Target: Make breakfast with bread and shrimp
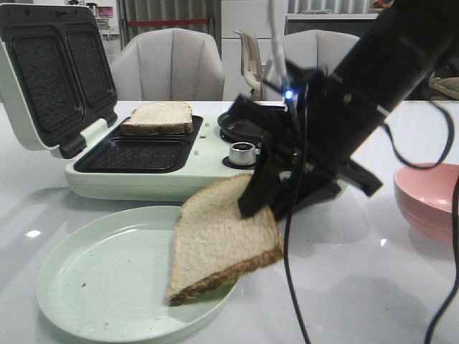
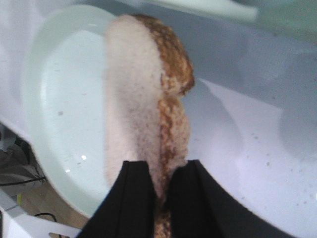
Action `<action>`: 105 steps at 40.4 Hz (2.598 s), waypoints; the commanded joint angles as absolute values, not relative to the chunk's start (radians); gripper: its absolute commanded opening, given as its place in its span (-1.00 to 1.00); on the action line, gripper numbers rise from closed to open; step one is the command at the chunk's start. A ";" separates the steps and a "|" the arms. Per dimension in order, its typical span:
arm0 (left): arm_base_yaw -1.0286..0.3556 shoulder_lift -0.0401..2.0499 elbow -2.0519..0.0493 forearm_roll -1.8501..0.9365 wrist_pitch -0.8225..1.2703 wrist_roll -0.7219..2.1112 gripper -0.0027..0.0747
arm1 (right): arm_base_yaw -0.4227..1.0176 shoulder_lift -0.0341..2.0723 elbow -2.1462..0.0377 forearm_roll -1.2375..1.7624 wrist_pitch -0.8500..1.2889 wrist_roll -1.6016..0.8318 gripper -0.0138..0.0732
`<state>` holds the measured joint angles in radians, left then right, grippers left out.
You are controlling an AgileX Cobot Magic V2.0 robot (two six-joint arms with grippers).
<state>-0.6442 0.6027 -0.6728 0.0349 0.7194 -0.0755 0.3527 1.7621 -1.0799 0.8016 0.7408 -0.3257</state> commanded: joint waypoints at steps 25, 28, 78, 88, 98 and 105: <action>-0.651 0.603 -0.700 0.028 0.643 -0.079 0.24 | 0.439 1.589 -1.189 1.144 0.516 -0.574 -0.60; -0.651 0.603 -0.700 0.028 0.643 -0.079 0.24 | 0.443 1.643 -1.261 1.169 0.519 -0.583 -0.60; -0.651 0.603 -0.700 0.028 0.643 -0.079 0.24 | 0.378 2.024 -1.703 1.107 0.667 -0.582 0.50; -0.651 0.603 -0.700 0.028 0.643 -0.079 0.24 | 0.379 1.835 -1.703 0.670 0.751 -0.365 0.50; -0.651 0.603 -0.700 0.028 0.643 -0.079 0.24 | 0.379 1.558 -1.518 0.210 0.796 -0.084 0.50; -0.651 0.603 -0.700 0.028 0.643 -0.079 0.24 | 0.379 1.317 -1.280 0.132 0.787 -0.077 0.50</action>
